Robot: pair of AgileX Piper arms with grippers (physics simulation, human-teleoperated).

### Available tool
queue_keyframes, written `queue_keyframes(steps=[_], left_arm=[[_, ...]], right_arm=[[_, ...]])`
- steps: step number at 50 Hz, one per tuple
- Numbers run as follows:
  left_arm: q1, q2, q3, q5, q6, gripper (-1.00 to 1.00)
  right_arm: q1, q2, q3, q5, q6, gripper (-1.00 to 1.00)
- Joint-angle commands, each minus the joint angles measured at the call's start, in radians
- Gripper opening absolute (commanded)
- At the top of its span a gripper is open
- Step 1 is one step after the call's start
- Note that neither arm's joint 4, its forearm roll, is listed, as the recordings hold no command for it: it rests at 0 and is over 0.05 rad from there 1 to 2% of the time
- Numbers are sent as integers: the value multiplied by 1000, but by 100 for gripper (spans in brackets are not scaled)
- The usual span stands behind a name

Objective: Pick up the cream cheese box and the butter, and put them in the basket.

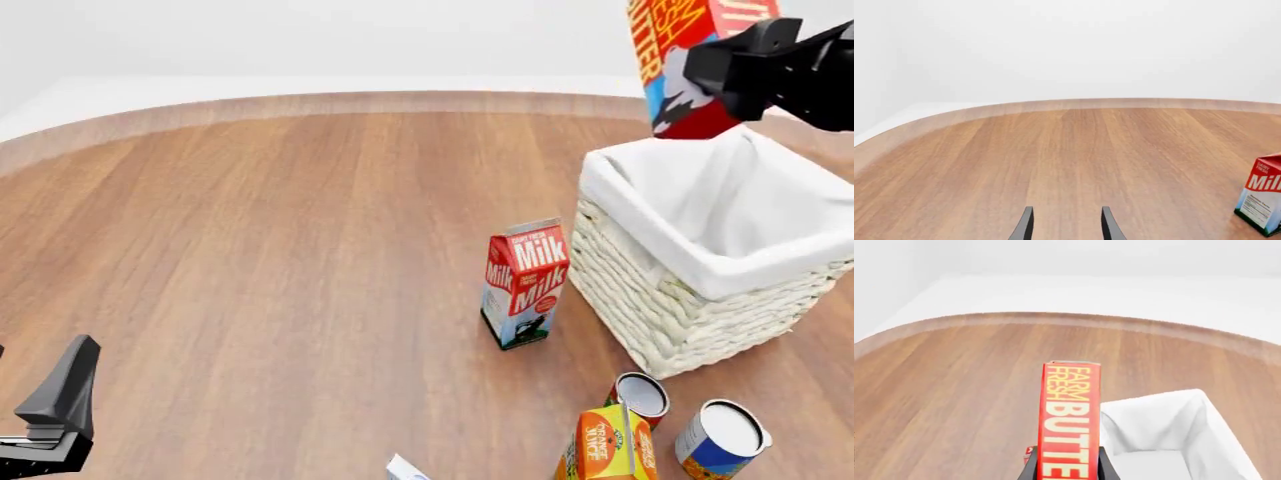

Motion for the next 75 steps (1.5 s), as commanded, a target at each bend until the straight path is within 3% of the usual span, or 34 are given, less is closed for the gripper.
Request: queue_keyframes(steps=[1,25,56,75], left_arm=[[0,0,0,0,0,100],[0,0,0,0,0,100],[0,0,0,0,0,100],[0,0,0,0,0,100]], right_arm=[[-42,-19,44,-51,107,-100],[-150,77,119,-184,186,-100],[-250,130,194,-278,198,-100],[-276,135,222,-287,211,-100]])
